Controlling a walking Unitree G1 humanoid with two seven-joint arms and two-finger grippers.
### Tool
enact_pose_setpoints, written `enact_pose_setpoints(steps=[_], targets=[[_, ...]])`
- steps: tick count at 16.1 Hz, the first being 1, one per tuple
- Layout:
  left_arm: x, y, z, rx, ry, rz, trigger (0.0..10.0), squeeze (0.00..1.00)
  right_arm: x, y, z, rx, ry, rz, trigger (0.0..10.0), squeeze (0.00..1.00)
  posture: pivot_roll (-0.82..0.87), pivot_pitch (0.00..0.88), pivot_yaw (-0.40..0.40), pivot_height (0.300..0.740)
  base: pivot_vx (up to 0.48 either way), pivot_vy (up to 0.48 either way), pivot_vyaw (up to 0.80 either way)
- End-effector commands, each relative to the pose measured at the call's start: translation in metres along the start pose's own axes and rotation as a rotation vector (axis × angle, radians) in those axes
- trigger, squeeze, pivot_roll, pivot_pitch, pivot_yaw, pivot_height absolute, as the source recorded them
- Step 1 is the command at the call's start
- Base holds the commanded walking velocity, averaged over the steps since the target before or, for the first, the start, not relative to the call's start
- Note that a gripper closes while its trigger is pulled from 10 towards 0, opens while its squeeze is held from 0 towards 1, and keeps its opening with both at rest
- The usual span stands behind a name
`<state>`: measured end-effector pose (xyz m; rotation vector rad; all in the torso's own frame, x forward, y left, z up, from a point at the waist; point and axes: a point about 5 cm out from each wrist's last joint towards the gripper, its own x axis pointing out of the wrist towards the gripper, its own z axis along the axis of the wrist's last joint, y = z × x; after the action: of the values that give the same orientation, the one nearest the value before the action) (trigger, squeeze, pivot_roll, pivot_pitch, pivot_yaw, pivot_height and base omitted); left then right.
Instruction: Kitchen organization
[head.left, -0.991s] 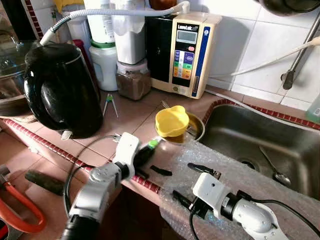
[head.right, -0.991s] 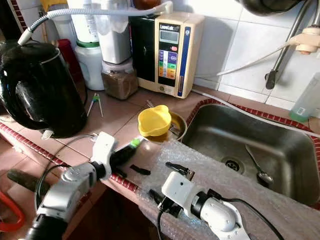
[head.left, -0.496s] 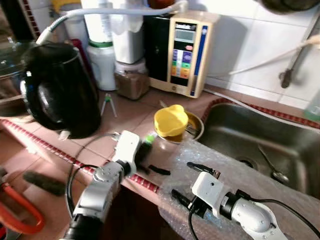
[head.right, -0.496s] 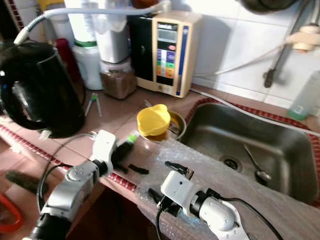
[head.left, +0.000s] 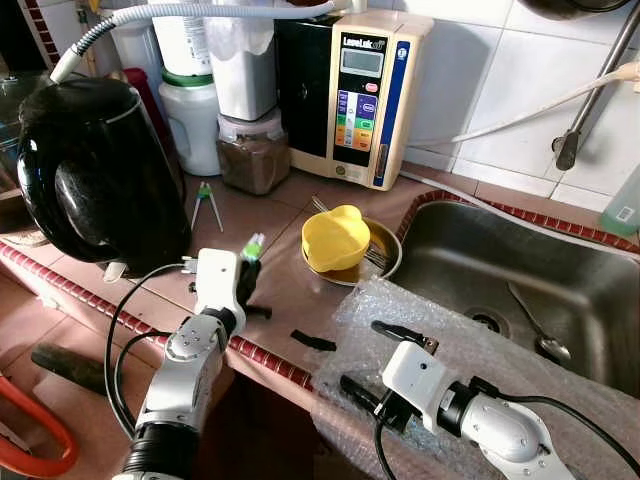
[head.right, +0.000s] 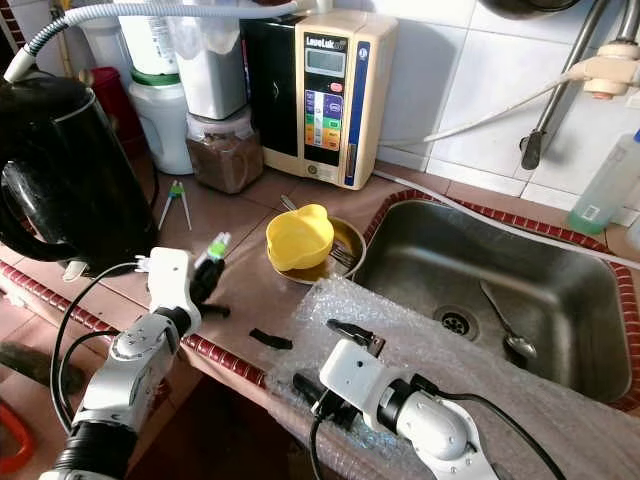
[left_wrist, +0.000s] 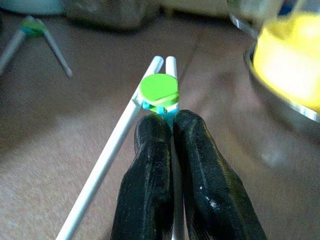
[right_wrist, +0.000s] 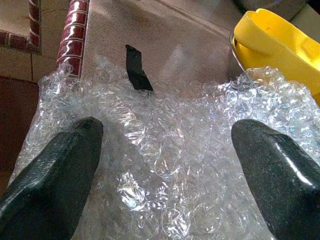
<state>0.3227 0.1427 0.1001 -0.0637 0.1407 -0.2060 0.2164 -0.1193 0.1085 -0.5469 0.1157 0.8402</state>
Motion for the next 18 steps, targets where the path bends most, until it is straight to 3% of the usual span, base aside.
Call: enact_pose_setpoints(steps=[1, 3, 6, 9, 11, 12, 14, 15, 16, 17, 18], targets=[[0.004, -0.004, 0.022, -0.029, -0.107, -0.010, 0.0, 0.00, 0.001, -0.003, -0.006, -0.007, 0.035, -0.022, 10.0, 0.35, 0.08, 0.000, 0.013, 0.740, 0.000, 0.000, 0.00], [0.005, -0.010, 0.033, -0.052, -0.157, -0.036, 0.0, 0.00, 0.001, -0.004, -0.006, -0.007, 0.035, -0.024, 10.0, 0.35, 0.08, 0.000, 0.013, 0.740, 0.000, 0.000, 0.00], [0.004, -0.037, 0.065, -0.062, -0.311, -0.179, 0.0, 0.00, 0.002, -0.012, -0.003, 0.004, 0.007, -0.087, 10.0, 0.36, 0.08, 0.000, 0.009, 0.740, 0.000, 0.000, 0.00], [0.000, -0.054, 0.080, -0.081, -0.382, -0.281, 0.0, 0.00, 0.000, -0.034, 0.008, 0.059, -0.070, -0.219, 10.0, 0.36, 0.08, 0.000, -0.005, 0.740, 0.000, 0.000, 0.00], [-0.006, -0.069, 0.077, 0.010, -0.407, -0.413, 0.0, 0.00, -0.007, -0.060, 0.029, 0.187, -0.206, -0.351, 10.0, 0.35, 0.08, 0.000, -0.015, 0.740, 0.000, 0.000, 0.00], [-0.006, -0.069, 0.074, 0.025, -0.403, -0.416, 0.0, 0.00, -0.008, -0.063, 0.032, 0.203, -0.224, -0.362, 10.0, 0.35, 0.07, 0.000, -0.016, 0.740, 0.000, 0.000, 0.00], [-0.009, -0.073, 0.068, 0.076, -0.407, -0.459, 0.0, 0.00, -0.013, -0.071, 0.038, 0.257, -0.268, -0.385, 10.0, 0.18, 0.06, 0.000, -0.017, 0.740, 0.000, 0.000, 0.00], [-0.009, -0.075, 0.068, 0.082, -0.408, -0.468, 0.0, 0.00, -0.014, -0.072, 0.039, 0.262, -0.272, -0.388, 10.0, 0.18, 0.06, 0.000, -0.016, 0.740, 0.000, 0.000, 0.00], [-0.010, -0.076, 0.067, 0.080, -0.406, -0.474, 0.0, 0.00, -0.015, -0.073, 0.038, 0.263, -0.268, -0.392, 10.0, 0.08, 0.06, 0.000, -0.017, 0.740, 0.000, 0.000, 0.00], [-0.010, -0.079, 0.065, 0.075, -0.396, -0.484, 0.0, 0.00, -0.016, -0.071, 0.034, 0.266, -0.248, -0.389, 10.0, 0.08, 0.05, 0.000, -0.017, 0.740, 0.000, 0.000, 0.00], [-0.009, -0.080, 0.062, 0.069, -0.382, -0.480, 0.0, 0.00, -0.015, -0.063, 0.030, 0.281, -0.218, -0.337, 10.0, 0.02, 0.05, 0.000, -0.018, 0.740, 0.000, 0.000, 0.00]])
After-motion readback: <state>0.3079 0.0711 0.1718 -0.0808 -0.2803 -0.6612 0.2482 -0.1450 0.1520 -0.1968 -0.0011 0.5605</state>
